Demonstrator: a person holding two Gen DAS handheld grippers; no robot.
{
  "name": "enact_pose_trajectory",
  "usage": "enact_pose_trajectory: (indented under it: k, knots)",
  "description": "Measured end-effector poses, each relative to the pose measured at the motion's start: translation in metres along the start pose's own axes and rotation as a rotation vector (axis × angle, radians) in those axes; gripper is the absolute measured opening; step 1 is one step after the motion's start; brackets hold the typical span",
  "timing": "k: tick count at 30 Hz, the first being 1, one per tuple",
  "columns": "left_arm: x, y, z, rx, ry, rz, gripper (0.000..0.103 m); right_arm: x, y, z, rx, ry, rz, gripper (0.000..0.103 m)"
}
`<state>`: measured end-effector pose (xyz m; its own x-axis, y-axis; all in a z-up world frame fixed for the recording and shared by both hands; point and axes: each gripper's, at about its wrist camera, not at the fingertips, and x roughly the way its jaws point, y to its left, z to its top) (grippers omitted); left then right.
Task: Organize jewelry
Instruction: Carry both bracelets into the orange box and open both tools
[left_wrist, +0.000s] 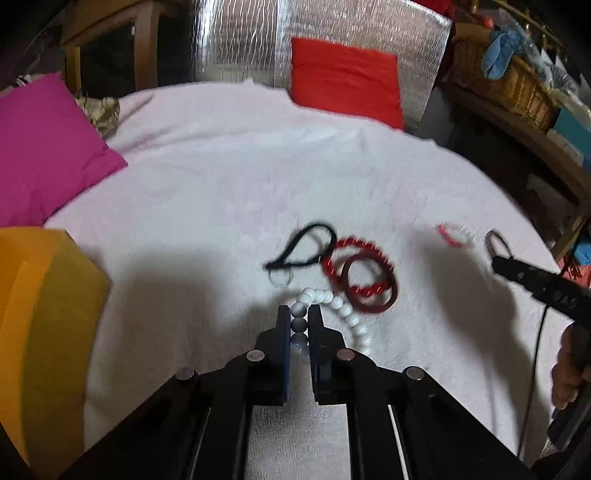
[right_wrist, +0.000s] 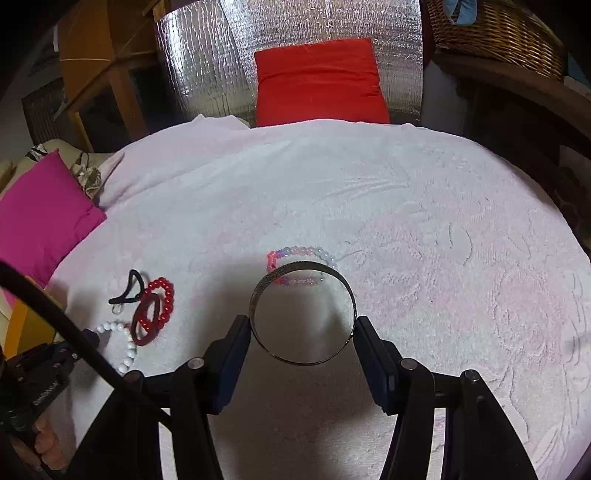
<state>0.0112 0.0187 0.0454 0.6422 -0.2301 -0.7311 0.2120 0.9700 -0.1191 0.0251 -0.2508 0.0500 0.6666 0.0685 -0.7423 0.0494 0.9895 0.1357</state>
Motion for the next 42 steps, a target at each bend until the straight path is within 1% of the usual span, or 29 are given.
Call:
enact_pose_trajectory:
  k: [4,8,11,14,18,20,25,28,30,32,35,39,42]
  knots:
    - [-0.032,-0.004,0.005,0.016,-0.077,0.000,0.009,-0.009,0.007,0.001,-0.007,-0.036,0.038,0.060]
    - [-0.066,-0.006,0.004,0.010,-0.135,-0.011,0.009,-0.018,0.020,0.001,-0.015,-0.063,0.089,0.060]
    - [-0.089,-0.005,0.002,-0.016,-0.168,-0.016,0.009,-0.026,0.034,-0.002,-0.028,-0.078,0.119,0.060]
    - [-0.119,0.000,-0.002,-0.048,-0.211,-0.005,0.009,-0.034,0.048,-0.008,-0.035,-0.085,0.149,0.060]
    - [-0.163,0.013,-0.016,-0.066,-0.258,0.051,0.009,-0.049,0.075,-0.019,-0.062,-0.108,0.179,0.060]
    - [-0.188,0.029,-0.024,-0.078,-0.273,0.068,0.009,-0.058,0.099,-0.025,-0.098,-0.123,0.212,0.060]
    - [-0.235,0.083,-0.039,-0.132,-0.291,0.173,0.009,-0.078,0.171,-0.036,-0.201,-0.126,0.323,0.060]
    - [-0.244,0.115,-0.050,-0.170,-0.280,0.239,0.009,-0.086,0.215,-0.039,-0.258,-0.113,0.391,0.060]
    - [-0.245,0.135,-0.059,-0.203,-0.262,0.256,0.009,-0.087,0.250,-0.040,-0.299,-0.096,0.432,0.061]
    - [-0.239,0.154,-0.070,-0.233,-0.233,0.264,0.009,-0.084,0.281,-0.042,-0.344,-0.079,0.451,0.061]
    - [-0.222,0.172,-0.086,-0.270,-0.181,0.261,0.009,-0.078,0.321,-0.047,-0.408,-0.059,0.455,0.061]
    - [-0.196,0.188,-0.101,-0.301,-0.114,0.244,0.009,-0.053,0.364,-0.047,-0.463,-0.005,0.441,0.061]
    - [-0.180,0.194,-0.106,-0.314,-0.079,0.236,0.009,-0.034,0.381,-0.044,-0.489,0.032,0.417,0.061]
